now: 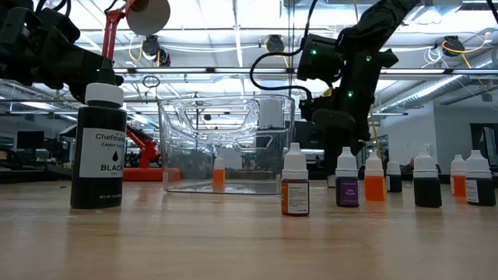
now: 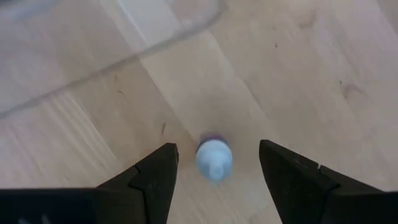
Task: Pick & Place food coloring
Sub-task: Put the small purple food coloring bottle into the transparent bin
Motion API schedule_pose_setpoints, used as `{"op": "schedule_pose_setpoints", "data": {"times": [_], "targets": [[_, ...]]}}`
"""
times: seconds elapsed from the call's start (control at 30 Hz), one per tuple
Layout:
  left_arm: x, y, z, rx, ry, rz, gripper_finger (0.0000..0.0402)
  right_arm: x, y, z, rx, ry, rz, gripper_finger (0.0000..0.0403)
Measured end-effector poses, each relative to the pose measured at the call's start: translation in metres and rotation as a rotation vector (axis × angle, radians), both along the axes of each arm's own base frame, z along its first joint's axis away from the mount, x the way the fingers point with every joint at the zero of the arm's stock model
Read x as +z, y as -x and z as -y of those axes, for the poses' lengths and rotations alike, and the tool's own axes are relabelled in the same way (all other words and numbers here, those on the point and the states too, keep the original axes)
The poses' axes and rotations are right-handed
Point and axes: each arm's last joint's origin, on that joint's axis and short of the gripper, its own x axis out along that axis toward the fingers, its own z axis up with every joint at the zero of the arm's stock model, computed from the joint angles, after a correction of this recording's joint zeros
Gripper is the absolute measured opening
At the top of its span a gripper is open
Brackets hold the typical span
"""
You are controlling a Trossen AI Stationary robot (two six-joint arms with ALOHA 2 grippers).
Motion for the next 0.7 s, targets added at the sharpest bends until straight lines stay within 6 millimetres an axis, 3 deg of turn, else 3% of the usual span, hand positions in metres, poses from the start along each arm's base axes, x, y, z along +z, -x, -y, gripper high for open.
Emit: {"op": "schedule_pose_setpoints", "data": {"times": [0.3,0.7], "targets": [[0.000,0.000,0.000,0.000,0.000,0.000,0.0253,0.030,-0.011,0.000,0.031,0.034,-0.035,0.0210],[0.000,0.000,0.000,0.000,0.000,0.000,0.0253,0.027,-0.010,0.000,0.074,0.032,-0.084,0.0210]]}}
